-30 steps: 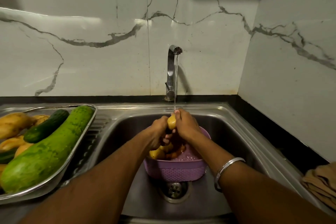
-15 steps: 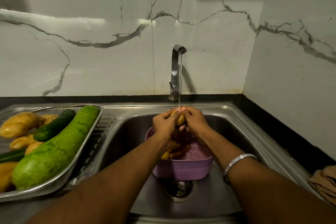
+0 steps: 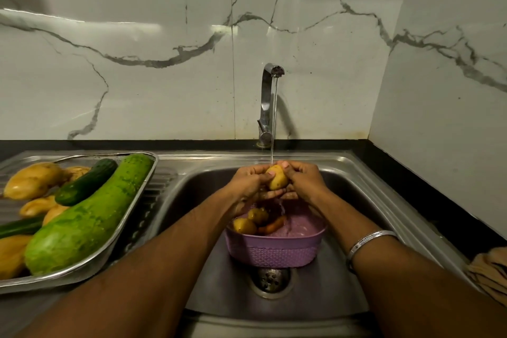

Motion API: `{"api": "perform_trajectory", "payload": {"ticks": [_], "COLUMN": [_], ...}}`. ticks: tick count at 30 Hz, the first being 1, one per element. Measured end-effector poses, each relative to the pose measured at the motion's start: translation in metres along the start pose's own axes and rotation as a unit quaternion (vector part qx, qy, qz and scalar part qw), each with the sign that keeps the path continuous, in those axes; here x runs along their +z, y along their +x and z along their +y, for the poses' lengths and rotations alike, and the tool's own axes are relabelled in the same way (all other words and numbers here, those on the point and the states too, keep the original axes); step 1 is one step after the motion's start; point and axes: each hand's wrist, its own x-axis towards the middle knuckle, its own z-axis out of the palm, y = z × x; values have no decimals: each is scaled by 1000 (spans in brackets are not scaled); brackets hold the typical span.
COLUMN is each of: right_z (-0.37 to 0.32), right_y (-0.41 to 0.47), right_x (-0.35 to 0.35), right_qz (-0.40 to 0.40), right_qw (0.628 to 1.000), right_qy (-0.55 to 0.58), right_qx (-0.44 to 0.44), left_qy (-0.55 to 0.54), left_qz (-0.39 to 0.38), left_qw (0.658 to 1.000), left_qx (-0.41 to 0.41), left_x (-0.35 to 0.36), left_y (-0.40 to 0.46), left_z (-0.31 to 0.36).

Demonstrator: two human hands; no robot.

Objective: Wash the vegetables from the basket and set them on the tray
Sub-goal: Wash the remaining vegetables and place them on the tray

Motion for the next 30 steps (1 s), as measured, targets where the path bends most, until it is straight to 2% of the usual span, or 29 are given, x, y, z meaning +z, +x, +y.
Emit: {"api": "perform_trajectory", "payload": {"ticks": [2, 6, 10, 13, 23, 25, 30], "right_z": [0, -5, -8, -4, 1, -1, -2], "right_y": [0, -4, -7, -3, 1, 0, 2], "right_x": [1, 1, 2, 3, -7, -6, -3], "right_qz": [0, -10, -28, -33, -25, -29, -26], "right_qw": [1000, 1000, 999, 999, 999, 999, 999], "right_qy": [-3, 0, 12, 8, 43, 41, 5], "right_qx": [-8, -15, -15, -15, 10, 1, -20], "left_qy": [-6, -15, -28, -29, -13, -20, -28], "left_qz": [20, 121, 153, 144, -21, -4, 95], "left_qw": [1000, 992, 987, 989, 999, 1000, 995], "left_qx": [2, 37, 37, 25, -23, -17, 18], "left_x": [1, 7, 10, 9, -10, -8, 5], "left_y": [0, 6, 6, 7, -1, -1, 1], "left_z": [0, -4, -6, -3, 7, 7, 3]}}
